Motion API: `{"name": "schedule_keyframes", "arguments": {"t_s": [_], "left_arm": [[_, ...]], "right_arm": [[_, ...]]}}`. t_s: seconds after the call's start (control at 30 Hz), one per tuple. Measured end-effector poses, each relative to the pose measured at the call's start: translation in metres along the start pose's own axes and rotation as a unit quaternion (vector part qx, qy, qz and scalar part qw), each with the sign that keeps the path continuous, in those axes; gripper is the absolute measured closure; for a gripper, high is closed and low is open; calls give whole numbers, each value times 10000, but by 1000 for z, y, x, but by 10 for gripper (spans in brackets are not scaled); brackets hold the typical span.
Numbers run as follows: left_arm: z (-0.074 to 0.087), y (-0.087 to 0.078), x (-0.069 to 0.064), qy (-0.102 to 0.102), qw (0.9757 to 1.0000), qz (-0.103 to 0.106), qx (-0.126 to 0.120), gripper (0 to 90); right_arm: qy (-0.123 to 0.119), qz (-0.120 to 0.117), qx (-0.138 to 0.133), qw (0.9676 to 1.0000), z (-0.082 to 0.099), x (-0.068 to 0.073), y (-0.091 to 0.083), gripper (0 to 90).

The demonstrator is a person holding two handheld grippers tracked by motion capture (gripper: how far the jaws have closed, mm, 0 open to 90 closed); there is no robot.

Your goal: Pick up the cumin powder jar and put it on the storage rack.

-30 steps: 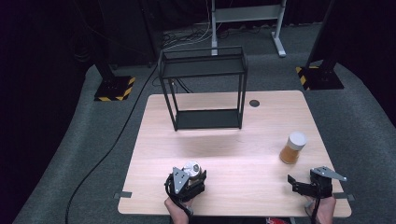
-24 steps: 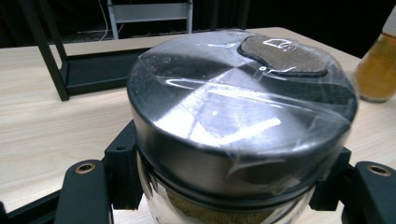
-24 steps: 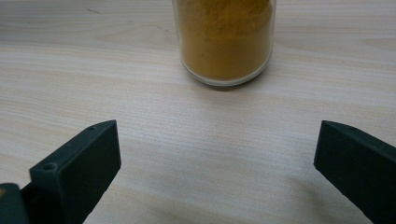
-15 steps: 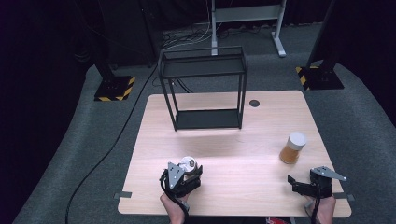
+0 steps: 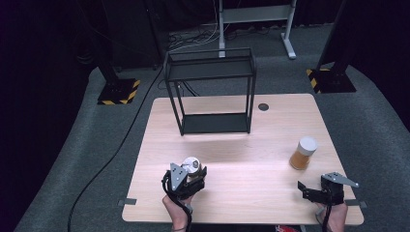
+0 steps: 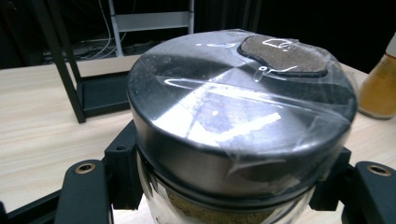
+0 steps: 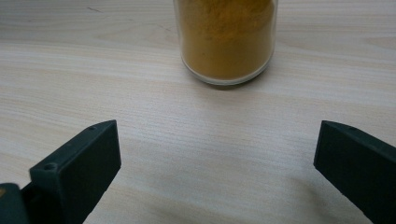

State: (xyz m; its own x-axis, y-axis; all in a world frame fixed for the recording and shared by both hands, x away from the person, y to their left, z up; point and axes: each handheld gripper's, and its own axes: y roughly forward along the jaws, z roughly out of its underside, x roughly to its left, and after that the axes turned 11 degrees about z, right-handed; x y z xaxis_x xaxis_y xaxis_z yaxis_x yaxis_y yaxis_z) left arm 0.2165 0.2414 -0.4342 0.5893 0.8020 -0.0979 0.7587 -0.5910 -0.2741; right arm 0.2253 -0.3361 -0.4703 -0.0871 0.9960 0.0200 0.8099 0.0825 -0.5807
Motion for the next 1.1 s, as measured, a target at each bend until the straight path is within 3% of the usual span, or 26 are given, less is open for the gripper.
{"name": "schedule_keyframes", "arguments": {"t_s": [0.4, 0.9, 1.1], "left_arm": [[-18, 0, 14, 46, 10000, 11, -58, 303], [-43, 9, 30, 196, 9998, 41, 70, 303], [-53, 13, 40, 124, 9999, 106, 43, 303]], "right_arm": [[1, -14, 40, 10000, -1, 0, 1, 0], [-9, -9, 43, 10000, -2, 0, 1, 0], [7, -2, 40, 10000, -1, 0, 1, 0]]}}
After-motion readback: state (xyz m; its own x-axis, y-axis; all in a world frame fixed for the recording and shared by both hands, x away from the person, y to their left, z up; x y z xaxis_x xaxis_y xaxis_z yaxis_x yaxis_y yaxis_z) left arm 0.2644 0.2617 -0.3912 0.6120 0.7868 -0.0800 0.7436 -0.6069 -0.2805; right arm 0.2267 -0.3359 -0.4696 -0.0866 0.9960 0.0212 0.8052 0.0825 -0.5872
